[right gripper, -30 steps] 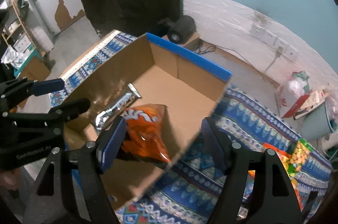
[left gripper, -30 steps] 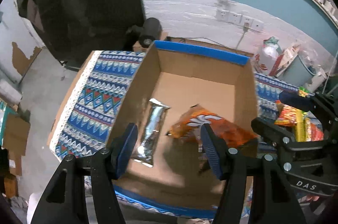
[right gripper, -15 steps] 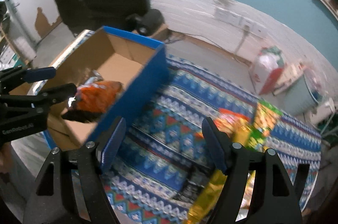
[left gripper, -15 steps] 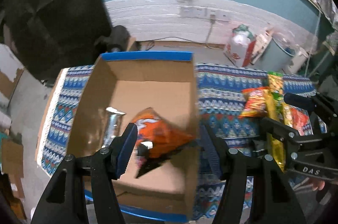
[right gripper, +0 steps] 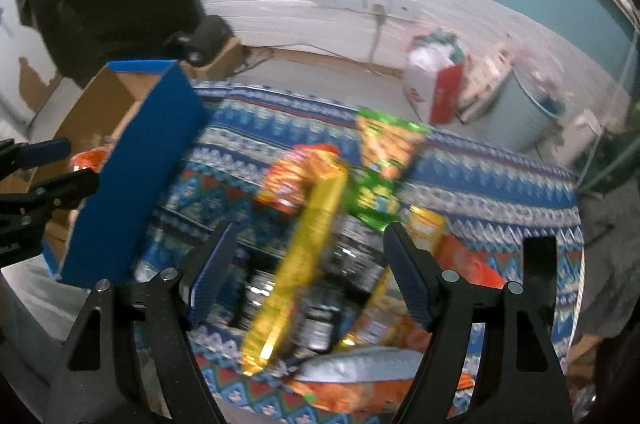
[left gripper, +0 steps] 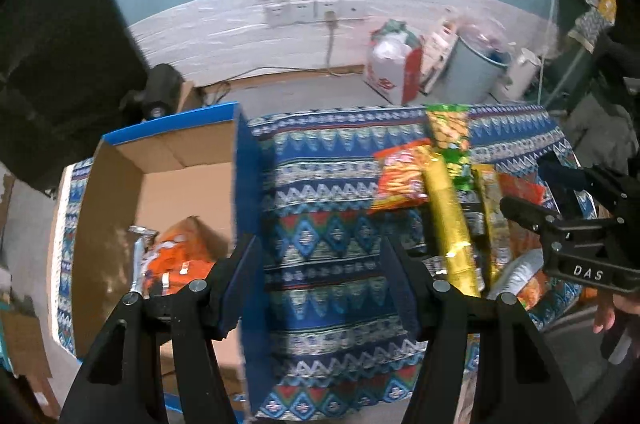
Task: Organize snacks
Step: 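Move both open tools back over the snack pile, then grasp the red bag with the right tool while the left tool grasps the gold biscuit pack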
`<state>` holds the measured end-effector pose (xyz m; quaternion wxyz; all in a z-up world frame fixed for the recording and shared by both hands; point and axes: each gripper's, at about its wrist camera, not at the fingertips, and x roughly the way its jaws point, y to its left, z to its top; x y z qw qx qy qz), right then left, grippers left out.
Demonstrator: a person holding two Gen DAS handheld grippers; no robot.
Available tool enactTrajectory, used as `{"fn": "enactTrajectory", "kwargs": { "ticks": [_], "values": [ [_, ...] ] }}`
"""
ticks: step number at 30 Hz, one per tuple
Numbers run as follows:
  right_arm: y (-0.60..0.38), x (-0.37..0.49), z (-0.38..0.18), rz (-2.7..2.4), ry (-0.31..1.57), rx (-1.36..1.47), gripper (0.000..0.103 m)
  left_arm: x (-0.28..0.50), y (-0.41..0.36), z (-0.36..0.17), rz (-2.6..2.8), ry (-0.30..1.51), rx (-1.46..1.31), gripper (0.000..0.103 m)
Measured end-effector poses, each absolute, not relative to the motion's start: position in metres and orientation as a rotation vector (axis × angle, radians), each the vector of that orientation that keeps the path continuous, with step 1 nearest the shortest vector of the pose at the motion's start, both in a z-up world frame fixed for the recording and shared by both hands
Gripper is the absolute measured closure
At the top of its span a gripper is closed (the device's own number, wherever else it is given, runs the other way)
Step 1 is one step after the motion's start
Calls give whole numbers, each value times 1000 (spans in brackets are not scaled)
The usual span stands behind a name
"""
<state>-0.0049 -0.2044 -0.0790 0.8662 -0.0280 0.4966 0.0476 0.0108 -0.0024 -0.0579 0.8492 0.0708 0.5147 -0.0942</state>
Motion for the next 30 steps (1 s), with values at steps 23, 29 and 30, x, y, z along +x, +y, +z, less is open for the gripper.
{"fn": "enactTrajectory", "kwargs": {
  "ticks": [23, 29, 30],
  "values": [
    [-354, -22, -141, -129, 1220, 133, 22, 34, -118, -130, -335, 1263, 229, 32],
    [-365, -16, -170, -113, 1299, 194, 22, 43, -126, -147, -335, 1304, 214, 31],
    [-365, -14, -173, -113, 1307, 200, 22, 44, -127, -150, -336, 1311, 210, 31]
  ]
}}
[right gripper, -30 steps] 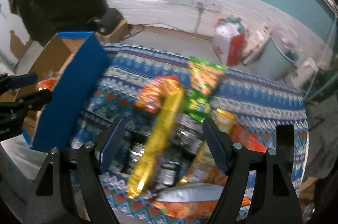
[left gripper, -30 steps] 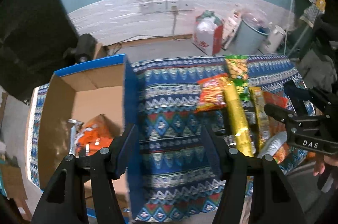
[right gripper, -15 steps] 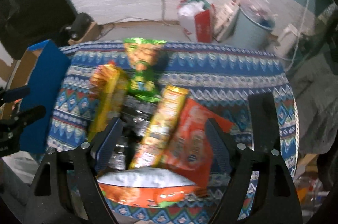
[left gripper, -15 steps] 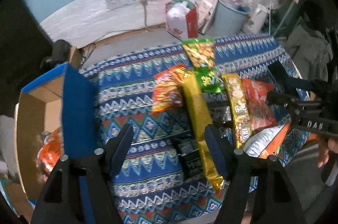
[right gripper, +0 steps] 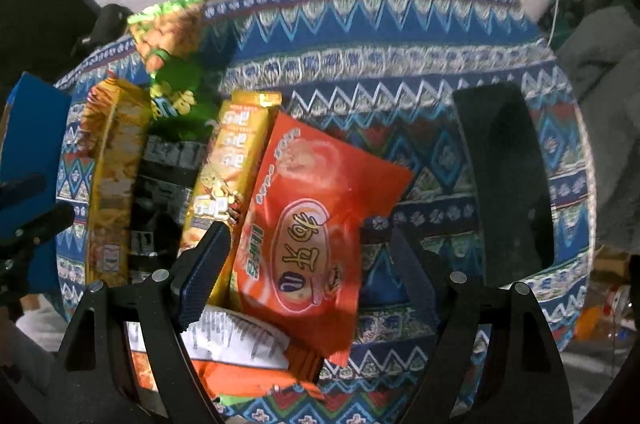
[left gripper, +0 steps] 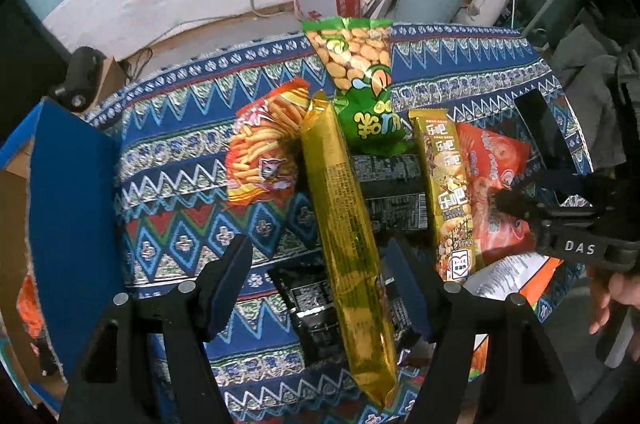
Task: Organize snacks
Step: 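Grasp the red bag with the right tool while the left tool grasps the gold biscuit pack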
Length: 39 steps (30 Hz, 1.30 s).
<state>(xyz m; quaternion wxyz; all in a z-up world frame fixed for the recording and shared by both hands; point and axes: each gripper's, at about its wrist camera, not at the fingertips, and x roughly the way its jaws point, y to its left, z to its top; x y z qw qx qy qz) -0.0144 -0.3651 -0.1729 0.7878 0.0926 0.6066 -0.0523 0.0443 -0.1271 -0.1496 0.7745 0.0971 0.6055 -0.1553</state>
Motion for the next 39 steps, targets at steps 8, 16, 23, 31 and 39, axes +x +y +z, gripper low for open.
{"fn": "enactTrajectory", "kwargs": {
  "ticks": [8, 16, 23, 31, 39],
  "values": [
    [-367, -2, -201, -109, 1378, 204, 22, 53, -136, -174, -348, 1363, 209, 31],
    [-368, 12, -222, -73, 1434, 187, 23, 61, -143, -199, -359, 1408, 211, 31],
    [-352, 19, -215, -55, 1375, 108, 59, 61, -154, -214, -420, 1431, 196, 69],
    [-359, 22, -193, -113, 1270, 57, 70, 54, -158, -193, -407, 1347, 256, 75],
    [-366, 26, -147, -137, 1171, 1, 72, 46, -145, -162, -394, 1274, 270, 75]
  ]
}}
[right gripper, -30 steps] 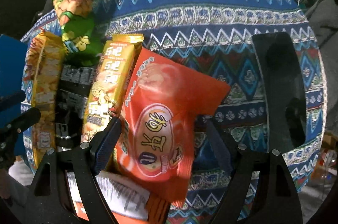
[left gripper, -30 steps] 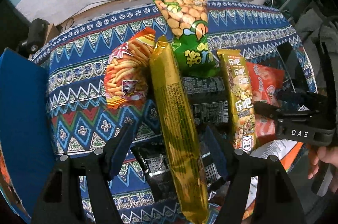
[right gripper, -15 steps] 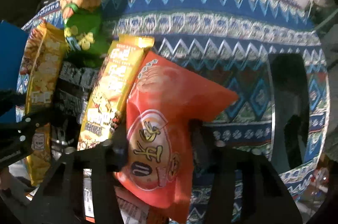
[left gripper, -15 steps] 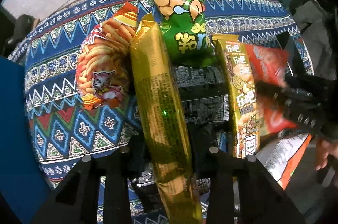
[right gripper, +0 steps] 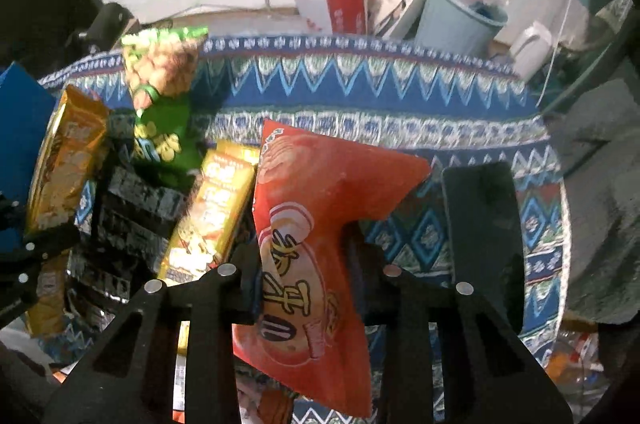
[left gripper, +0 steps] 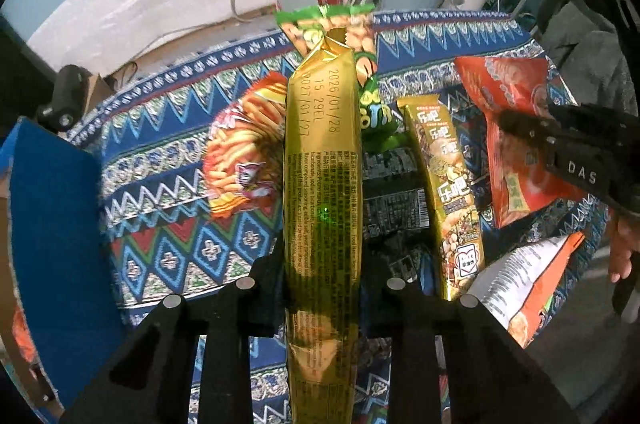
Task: Organize snacks
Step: 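Grasp the red bag with the right tool while the left tool grasps the gold biscuit pack, then carry the red bag with the right tool while the left tool carries the gold pack to the box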
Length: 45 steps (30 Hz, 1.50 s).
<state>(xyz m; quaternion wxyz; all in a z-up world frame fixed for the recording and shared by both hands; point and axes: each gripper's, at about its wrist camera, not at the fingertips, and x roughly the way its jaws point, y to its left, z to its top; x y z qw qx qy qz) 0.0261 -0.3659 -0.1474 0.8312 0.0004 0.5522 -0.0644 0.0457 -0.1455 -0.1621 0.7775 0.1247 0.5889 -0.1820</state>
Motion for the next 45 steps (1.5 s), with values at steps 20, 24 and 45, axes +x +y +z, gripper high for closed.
{"fn": "enactTrajectory", "kwargs": {
  "ticks": [20, 24, 45],
  "values": [
    [-316, -1, -73, -73, 935, -44, 73, 20, -94, -80, -343, 1054, 283, 75],
    [-303, -2, -63, -43, 911, -46, 73, 18, -79, -66, -322, 1022, 276, 75],
    [-215, 7, -28, 139, 842, -81, 73, 5, 8, -25, -214, 931, 154, 75]
  ]
}}
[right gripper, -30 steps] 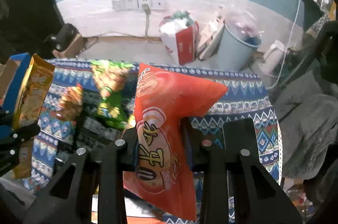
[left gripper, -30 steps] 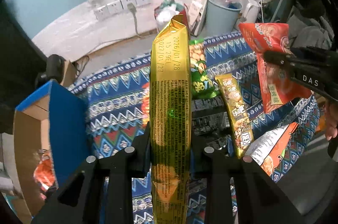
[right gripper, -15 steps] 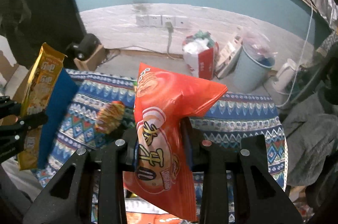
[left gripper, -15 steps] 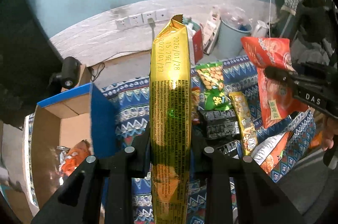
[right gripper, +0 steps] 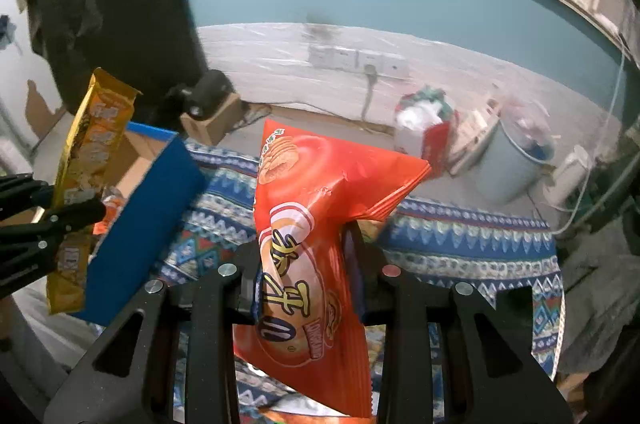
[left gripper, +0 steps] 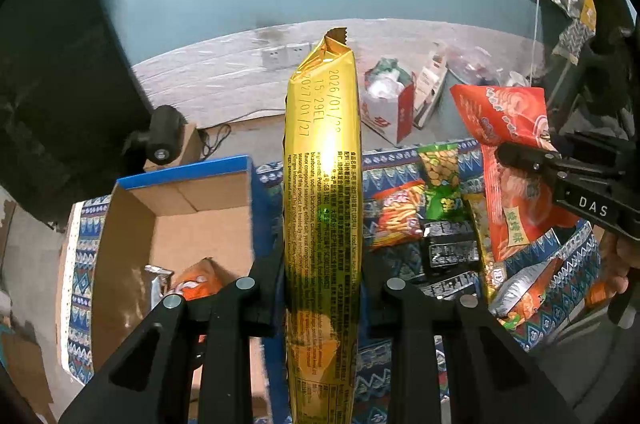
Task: Organize snacks
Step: 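Carry the red bag with the right tool while the left tool carries the gold pack to the box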
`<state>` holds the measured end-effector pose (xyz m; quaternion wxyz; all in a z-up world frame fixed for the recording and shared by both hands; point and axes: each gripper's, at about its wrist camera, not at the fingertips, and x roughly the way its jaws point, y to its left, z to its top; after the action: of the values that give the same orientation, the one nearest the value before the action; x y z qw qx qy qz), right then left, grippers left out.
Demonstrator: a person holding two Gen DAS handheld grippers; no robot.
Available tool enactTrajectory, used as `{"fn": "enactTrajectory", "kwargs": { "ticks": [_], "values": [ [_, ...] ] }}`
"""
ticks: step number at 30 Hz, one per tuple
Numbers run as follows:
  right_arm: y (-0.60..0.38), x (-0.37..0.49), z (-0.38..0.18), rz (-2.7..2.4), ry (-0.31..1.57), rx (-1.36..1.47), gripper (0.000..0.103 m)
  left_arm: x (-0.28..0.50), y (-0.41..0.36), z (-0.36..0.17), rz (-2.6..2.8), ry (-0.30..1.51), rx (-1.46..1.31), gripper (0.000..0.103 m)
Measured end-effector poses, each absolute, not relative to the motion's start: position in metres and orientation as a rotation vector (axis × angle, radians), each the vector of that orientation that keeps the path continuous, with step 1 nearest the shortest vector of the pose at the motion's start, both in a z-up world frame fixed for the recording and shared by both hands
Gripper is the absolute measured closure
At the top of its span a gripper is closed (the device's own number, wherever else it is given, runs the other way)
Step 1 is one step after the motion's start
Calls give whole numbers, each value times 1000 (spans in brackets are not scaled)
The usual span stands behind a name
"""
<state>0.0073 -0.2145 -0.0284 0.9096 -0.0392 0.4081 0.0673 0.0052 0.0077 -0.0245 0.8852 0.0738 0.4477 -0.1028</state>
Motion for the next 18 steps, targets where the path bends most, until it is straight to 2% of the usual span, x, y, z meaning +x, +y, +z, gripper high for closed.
{"fn": "enactTrajectory", "kwargs": {
  "ticks": [18],
  "values": [
    [-122, 35, -30, 286, 854, -127, 73, 5, 103, -27, -60, 943, 47, 75]
  ]
}}
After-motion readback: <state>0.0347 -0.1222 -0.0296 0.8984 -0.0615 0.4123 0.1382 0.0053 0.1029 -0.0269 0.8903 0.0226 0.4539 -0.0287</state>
